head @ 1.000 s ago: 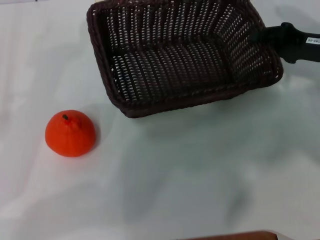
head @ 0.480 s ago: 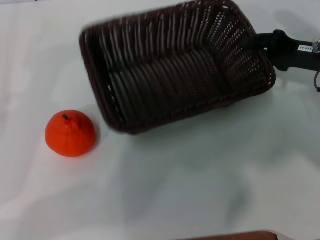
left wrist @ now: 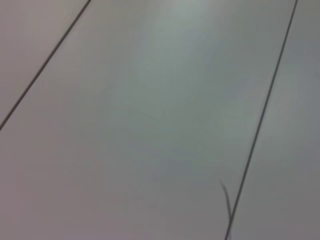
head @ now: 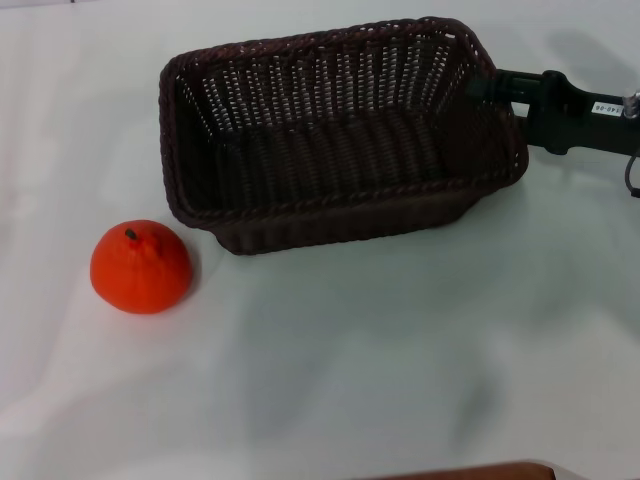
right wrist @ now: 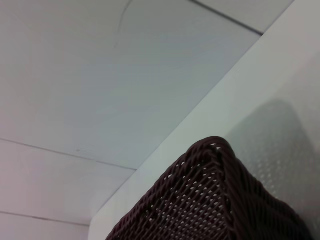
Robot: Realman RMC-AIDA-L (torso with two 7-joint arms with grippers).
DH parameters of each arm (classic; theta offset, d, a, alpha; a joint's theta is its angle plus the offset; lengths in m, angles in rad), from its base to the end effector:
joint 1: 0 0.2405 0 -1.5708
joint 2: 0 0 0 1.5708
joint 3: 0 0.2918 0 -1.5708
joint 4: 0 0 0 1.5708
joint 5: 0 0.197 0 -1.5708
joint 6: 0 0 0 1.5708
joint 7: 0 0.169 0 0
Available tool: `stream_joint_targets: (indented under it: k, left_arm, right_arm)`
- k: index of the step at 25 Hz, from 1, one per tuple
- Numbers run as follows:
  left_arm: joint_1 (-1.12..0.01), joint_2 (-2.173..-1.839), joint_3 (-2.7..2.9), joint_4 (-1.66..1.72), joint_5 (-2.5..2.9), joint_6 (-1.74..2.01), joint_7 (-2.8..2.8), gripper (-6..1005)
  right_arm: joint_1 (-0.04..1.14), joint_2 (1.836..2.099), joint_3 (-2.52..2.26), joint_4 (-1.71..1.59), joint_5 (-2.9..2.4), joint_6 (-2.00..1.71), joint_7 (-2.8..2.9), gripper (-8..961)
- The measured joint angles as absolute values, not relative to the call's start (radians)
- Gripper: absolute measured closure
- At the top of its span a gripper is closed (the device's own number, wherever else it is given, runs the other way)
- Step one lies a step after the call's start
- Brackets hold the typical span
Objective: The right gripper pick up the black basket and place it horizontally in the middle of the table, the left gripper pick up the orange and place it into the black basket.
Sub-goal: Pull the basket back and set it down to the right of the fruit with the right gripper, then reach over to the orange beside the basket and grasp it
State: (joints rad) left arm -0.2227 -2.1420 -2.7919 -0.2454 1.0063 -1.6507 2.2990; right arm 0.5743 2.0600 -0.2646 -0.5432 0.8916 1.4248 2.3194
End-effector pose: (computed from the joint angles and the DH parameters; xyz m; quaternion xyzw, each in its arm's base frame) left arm -0.3677 0.2667 0.0616 -0.5507 -0.2557 -0.5344 0.5881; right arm 0.3213 0.3651 -0.0203 -0.6911 -0.6407 -0.1049 0.3175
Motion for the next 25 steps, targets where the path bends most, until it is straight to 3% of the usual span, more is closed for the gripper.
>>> stream_joint_targets:
  k: [3,8,15,19,25]
  left_arm:
    - [-0.224,-2.141,-2.791,-0.247,1.006,-1.645,2.299,277]
    - [-0.201,-2.128,-2.715,-0.270,1.020,-1.643,2.298,278]
    - [-0.115,-2.067,-2.497,-0.356,1.164,-1.654,2.298,278]
    - [-0.079,-2.044,-2.432,-0.399,1.291,-1.655,2.298,278]
    - [-0.068,-2.058,-2.428,-0.432,1.455,-1.625,2.306,279]
  right_arm:
    - [0.570,2.059,-0.263,-0.543,0.893,1.437,2.319,303]
    - [0.552,2.046,-0.266,-0.552,0.951,1.439,2.318,290]
    - [0.538,2.004,-0.262,-0.555,1.081,1.438,2.272,288]
    - [0.551,1.994,-0.264,-0.553,1.140,1.400,2.247,289]
    - [0.590,1.994,-0.279,-0.544,1.152,1.331,2.240,290]
